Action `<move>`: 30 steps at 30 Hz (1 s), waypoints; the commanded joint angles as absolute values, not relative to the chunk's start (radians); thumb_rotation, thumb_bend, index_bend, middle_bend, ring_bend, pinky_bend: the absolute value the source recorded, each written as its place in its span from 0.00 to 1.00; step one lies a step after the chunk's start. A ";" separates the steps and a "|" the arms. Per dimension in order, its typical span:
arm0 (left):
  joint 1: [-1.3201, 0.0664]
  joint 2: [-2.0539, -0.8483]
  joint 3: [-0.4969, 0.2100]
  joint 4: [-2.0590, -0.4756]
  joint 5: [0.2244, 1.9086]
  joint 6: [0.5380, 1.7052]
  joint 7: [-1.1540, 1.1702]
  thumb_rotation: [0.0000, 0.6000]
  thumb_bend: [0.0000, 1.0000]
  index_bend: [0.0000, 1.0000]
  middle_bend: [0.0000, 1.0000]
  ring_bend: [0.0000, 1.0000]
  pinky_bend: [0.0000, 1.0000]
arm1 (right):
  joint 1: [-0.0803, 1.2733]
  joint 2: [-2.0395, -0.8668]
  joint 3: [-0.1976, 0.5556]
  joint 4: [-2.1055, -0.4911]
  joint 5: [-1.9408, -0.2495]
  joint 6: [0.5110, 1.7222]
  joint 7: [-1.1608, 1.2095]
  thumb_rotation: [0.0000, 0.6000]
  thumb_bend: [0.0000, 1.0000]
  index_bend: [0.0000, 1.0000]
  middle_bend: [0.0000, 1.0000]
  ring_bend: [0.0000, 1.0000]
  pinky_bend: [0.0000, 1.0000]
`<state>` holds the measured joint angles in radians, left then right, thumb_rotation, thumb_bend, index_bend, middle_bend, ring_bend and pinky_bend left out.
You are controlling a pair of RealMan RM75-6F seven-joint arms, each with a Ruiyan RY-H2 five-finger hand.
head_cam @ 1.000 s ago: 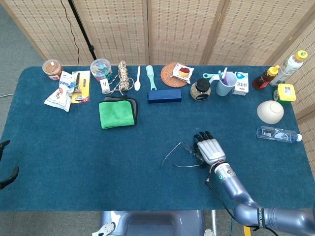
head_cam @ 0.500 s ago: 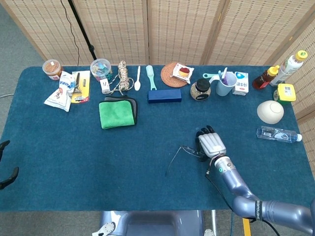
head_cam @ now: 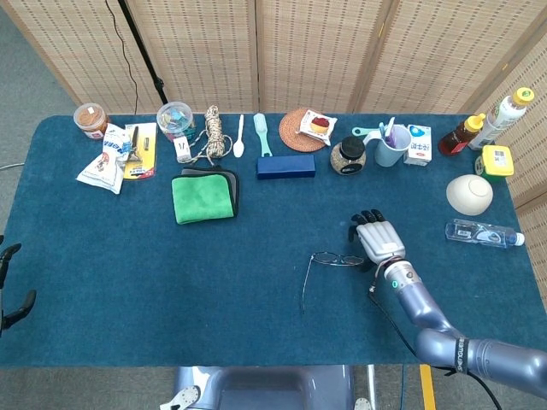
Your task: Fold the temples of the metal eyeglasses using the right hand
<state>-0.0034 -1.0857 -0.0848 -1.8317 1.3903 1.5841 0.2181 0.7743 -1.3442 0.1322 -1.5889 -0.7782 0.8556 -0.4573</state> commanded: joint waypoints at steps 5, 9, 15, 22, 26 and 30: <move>-0.003 -1.084 -0.084 -1.833 1.393 1.585 0.215 1.00 0.29 0.16 0.07 0.07 0.05 | 0.736 -1.302 0.156 -1.688 -0.890 0.927 -0.369 1.00 0.00 0.34 0.11 0.05 0.00; -0.002 -1.084 -0.083 -1.835 1.396 1.585 0.210 1.00 0.29 0.16 0.07 0.07 0.05 | 0.718 -1.312 0.155 -1.753 -0.998 0.959 -0.318 1.00 0.00 0.31 0.10 0.05 0.00; 0.000 -1.081 -0.083 -1.832 1.394 1.587 0.205 1.00 0.29 0.16 0.07 0.07 0.05 | 0.731 -1.352 0.150 -1.778 -1.035 0.958 -0.323 1.00 0.00 0.28 0.08 0.03 0.00; 0.008 -1.071 -0.086 -1.816 1.381 1.590 0.189 1.00 0.29 0.16 0.07 0.07 0.05 | 0.793 -1.441 0.165 -1.754 -0.956 0.928 -0.396 1.00 0.00 0.25 0.06 0.02 0.00; 0.010 -1.069 -0.085 -1.809 1.377 1.588 0.179 1.00 0.29 0.16 0.07 0.07 0.05 | 0.823 -1.485 0.172 -1.734 -0.900 0.933 -0.446 1.00 0.00 0.23 0.05 0.01 0.00; 0.011 -1.068 -0.085 -1.803 1.373 1.587 0.173 1.00 0.29 0.16 0.07 0.07 0.05 | 0.845 -1.515 0.175 -1.723 -0.850 0.953 -0.499 1.00 0.00 0.20 0.03 0.00 0.00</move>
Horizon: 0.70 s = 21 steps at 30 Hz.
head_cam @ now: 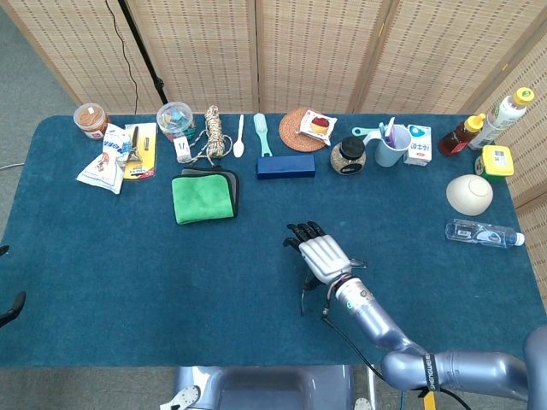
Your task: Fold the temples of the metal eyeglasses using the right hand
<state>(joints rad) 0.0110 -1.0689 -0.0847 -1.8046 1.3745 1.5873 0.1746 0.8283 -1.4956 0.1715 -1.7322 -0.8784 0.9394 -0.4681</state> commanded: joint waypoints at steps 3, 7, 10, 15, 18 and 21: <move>0.012 -1.068 -0.085 -1.799 1.371 1.584 0.167 1.00 0.29 0.16 0.07 0.07 0.05 | 0.865 -1.543 0.185 -1.720 -0.804 0.971 -0.536 1.00 0.00 0.19 0.02 0.00 0.00; 0.013 -1.066 -0.084 -1.795 1.371 1.582 0.157 1.00 0.29 0.16 0.07 0.07 0.05 | 0.892 -1.585 0.194 -1.697 -0.743 0.989 -0.578 1.00 0.00 0.18 0.02 0.00 0.00; 0.013 -1.065 -0.084 -1.794 1.372 1.581 0.152 1.00 0.29 0.16 0.07 0.07 0.05 | 0.905 -1.606 0.195 -1.682 -0.713 0.995 -0.594 1.00 0.00 0.18 0.02 0.00 0.00; 0.015 -1.064 -0.083 -1.791 1.371 1.579 0.147 1.00 0.29 0.16 0.07 0.07 0.05 | 0.919 -1.627 0.190 -1.651 -0.681 0.997 -0.614 1.00 0.00 0.17 0.02 0.00 0.00; 0.015 -1.064 -0.083 -1.789 1.370 1.578 0.146 1.00 0.29 0.16 0.07 0.07 0.05 | 0.917 -1.628 0.178 -1.638 -0.683 1.008 -0.623 1.00 0.00 0.17 0.02 0.00 0.00; 0.012 -1.065 -0.084 -1.789 1.372 1.576 0.147 1.00 0.29 0.16 0.07 0.07 0.05 | 0.906 -1.617 0.159 -1.632 -0.692 1.019 -0.627 1.00 0.00 0.17 0.02 0.00 0.00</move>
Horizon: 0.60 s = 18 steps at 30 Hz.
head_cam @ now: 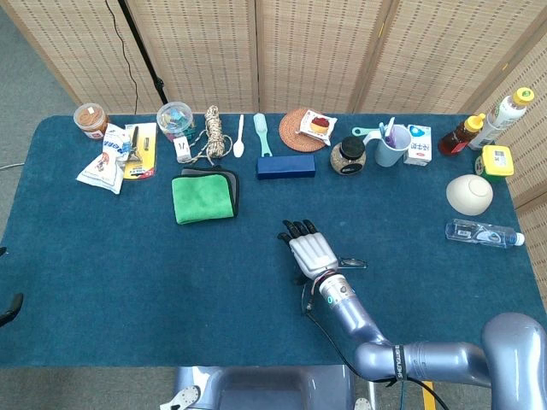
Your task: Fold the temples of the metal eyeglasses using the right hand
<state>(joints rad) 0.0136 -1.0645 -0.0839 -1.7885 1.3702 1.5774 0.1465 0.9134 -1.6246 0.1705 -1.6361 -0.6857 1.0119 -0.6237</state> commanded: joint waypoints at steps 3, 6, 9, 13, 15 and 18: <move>0.009 -1.067 -0.084 -1.793 1.377 1.574 0.149 1.00 0.29 0.16 0.07 0.07 0.05 | 0.894 -1.603 0.143 -1.632 -0.702 1.022 -0.624 1.00 0.00 0.18 0.02 0.00 0.00; 0.008 -1.069 -0.083 -1.798 1.382 1.574 0.152 1.00 0.29 0.16 0.07 0.07 0.05 | 0.879 -1.584 0.128 -1.633 -0.713 1.026 -0.617 1.00 0.00 0.18 0.02 0.00 0.00; 0.007 -1.070 -0.083 -1.802 1.385 1.575 0.157 1.00 0.29 0.16 0.07 0.07 0.05 | 0.864 -1.565 0.116 -1.636 -0.726 1.029 -0.606 1.00 0.00 0.18 0.02 0.00 0.00; 0.005 -1.071 -0.082 -1.811 1.392 1.577 0.165 1.00 0.29 0.16 0.07 0.07 0.05 | 0.839 -1.532 0.102 -1.638 -0.748 1.031 -0.581 1.00 0.00 0.20 0.02 0.00 0.00; 0.005 -1.071 -0.081 -1.815 1.394 1.578 0.170 1.00 0.29 0.16 0.07 0.07 0.05 | 0.829 -1.516 0.096 -1.635 -0.759 1.029 -0.570 1.00 0.00 0.22 0.03 0.00 0.00; 0.005 -1.069 -0.082 -1.822 1.396 1.581 0.177 1.00 0.29 0.16 0.07 0.07 0.05 | 0.814 -1.491 0.089 -1.624 -0.777 1.023 -0.549 1.00 0.00 0.26 0.04 0.00 0.00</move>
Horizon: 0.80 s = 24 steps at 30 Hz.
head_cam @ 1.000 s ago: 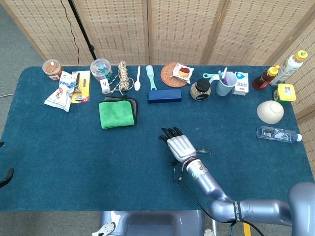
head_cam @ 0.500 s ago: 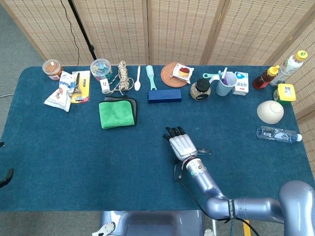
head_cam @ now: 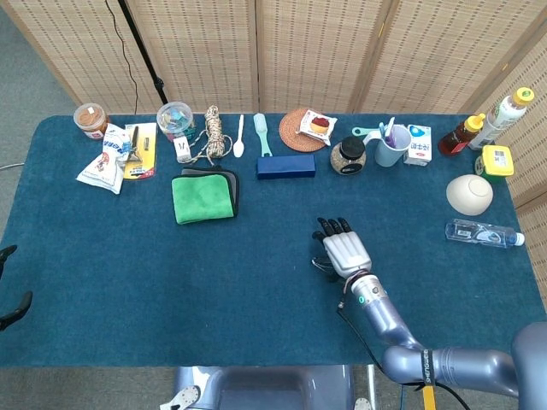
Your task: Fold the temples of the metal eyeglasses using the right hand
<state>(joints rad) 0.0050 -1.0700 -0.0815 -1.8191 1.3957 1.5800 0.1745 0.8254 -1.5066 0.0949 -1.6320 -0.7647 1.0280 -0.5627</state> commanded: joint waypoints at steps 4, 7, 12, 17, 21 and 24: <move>0.004 -1.067 -0.082 -1.831 1.399 1.583 0.187 1.00 0.29 0.16 0.07 0.07 0.05 | 0.797 -1.461 0.081 -1.599 -0.793 1.004 -0.518 1.00 0.00 0.34 0.06 0.00 0.00; 0.004 -1.066 -0.082 -1.837 1.400 1.584 0.194 1.00 0.29 0.16 0.07 0.07 0.05 | 0.787 -1.446 0.078 -1.578 -0.801 0.989 -0.498 1.00 0.00 0.39 0.08 0.00 0.00; 0.002 -1.064 -0.084 -1.846 1.401 1.586 0.206 1.00 0.29 0.16 0.07 0.07 0.05 | 0.770 -1.430 0.074 -1.540 -0.819 0.964 -0.459 1.00 0.00 0.43 0.10 0.01 0.00; 0.002 -1.061 -0.084 -1.853 1.401 1.589 0.213 1.00 0.29 0.16 0.07 0.06 0.05 | 0.746 -1.418 0.072 -1.522 -0.843 0.963 -0.421 1.00 0.00 0.42 0.10 0.01 0.00; 0.004 -1.060 -0.085 -1.856 1.400 1.592 0.213 1.00 0.29 0.16 0.07 0.06 0.05 | 0.708 -1.378 0.076 -1.555 -0.893 1.002 -0.369 1.00 0.00 0.39 0.10 0.01 0.00; 0.006 -1.061 -0.082 -1.856 1.399 1.591 0.210 1.00 0.29 0.16 0.07 0.06 0.05 | 0.665 -1.340 0.086 -1.599 -0.956 1.040 -0.280 1.00 0.00 0.33 0.09 0.01 0.00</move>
<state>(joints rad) 0.0053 -1.0610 -0.0825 -1.8559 1.3999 1.5917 0.2103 0.7018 -1.3725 0.0763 -1.5625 -0.9102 1.0057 -0.3462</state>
